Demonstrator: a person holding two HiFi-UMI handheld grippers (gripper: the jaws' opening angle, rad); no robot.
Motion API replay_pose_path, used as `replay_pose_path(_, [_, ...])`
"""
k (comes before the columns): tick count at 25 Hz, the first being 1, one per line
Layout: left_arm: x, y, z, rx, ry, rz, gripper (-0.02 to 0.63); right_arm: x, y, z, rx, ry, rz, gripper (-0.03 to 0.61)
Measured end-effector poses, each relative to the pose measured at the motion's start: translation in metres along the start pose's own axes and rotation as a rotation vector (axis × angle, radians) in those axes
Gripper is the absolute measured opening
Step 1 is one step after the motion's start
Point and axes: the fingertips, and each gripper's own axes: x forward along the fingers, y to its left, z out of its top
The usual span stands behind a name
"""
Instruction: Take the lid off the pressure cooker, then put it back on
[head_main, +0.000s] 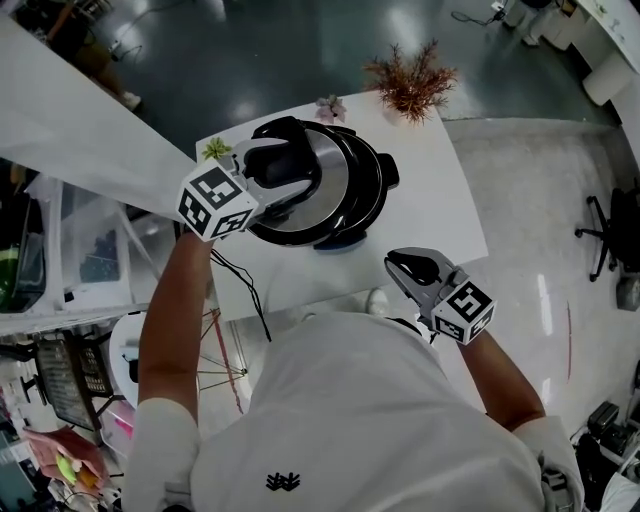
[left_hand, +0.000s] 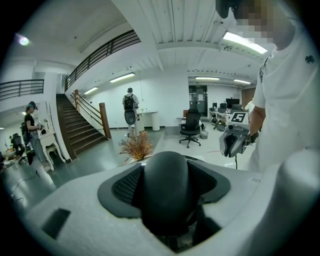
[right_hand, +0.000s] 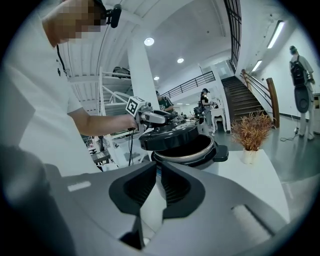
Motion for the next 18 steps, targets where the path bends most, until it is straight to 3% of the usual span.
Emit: replay_pose_path(18, [-0.102, 0.003, -0.053, -0.059, 0.01, 0.105, 0.295, 0.043, 0.053, 0.008, -0.032, 0.022, 0.064, 0.043])
